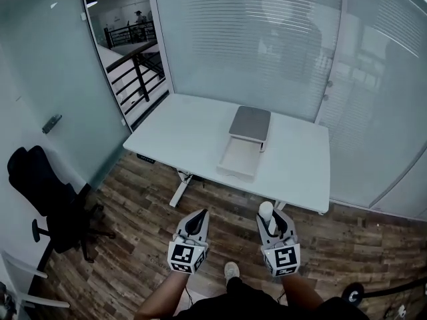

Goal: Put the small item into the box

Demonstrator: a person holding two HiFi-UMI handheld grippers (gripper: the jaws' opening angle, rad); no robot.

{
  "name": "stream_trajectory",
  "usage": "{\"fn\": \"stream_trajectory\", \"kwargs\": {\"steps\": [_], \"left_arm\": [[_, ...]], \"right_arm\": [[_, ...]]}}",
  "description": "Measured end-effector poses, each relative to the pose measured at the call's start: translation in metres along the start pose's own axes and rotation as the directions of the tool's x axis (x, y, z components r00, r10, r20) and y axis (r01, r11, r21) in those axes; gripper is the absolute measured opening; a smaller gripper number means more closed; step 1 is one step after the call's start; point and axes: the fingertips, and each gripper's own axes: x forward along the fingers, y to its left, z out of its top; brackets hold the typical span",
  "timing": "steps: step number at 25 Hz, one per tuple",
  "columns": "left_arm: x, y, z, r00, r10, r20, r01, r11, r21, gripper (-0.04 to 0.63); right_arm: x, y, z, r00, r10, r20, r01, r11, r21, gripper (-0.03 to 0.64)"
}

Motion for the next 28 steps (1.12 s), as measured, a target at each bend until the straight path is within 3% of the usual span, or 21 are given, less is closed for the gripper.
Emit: {"fn": "stream_trajectory", "kwargs": {"steps": [14, 23, 28], "left_arm": [[0.120, 0.046, 0.004, 0.999, 0.002, -0.033, -0.002, 1.000, -0.013, 0.012], [0.164, 0.065, -0.007, 0.999, -0.021, -0.043, 0.020, 0.999, -0.027, 0.012], [0.194, 0.097, -0.015, 0.999, -0.003, -0.041, 0.001, 0.998, -0.056, 0.011]], "right_arm": [[0.124, -0.070, -0.008, 0.999, 0.047, 0.000, -0.047, 0.997, 0.069, 0.156], [0.158, -0.091, -0.018, 0.998, 0.035, -0.044, -0.034, 0.999, 0.013, 0.156], [0.186, -0.106, -0.024, 0.999, -0.001, -0.053, 0.000, 1.000, -0.015, 0.156]]}}
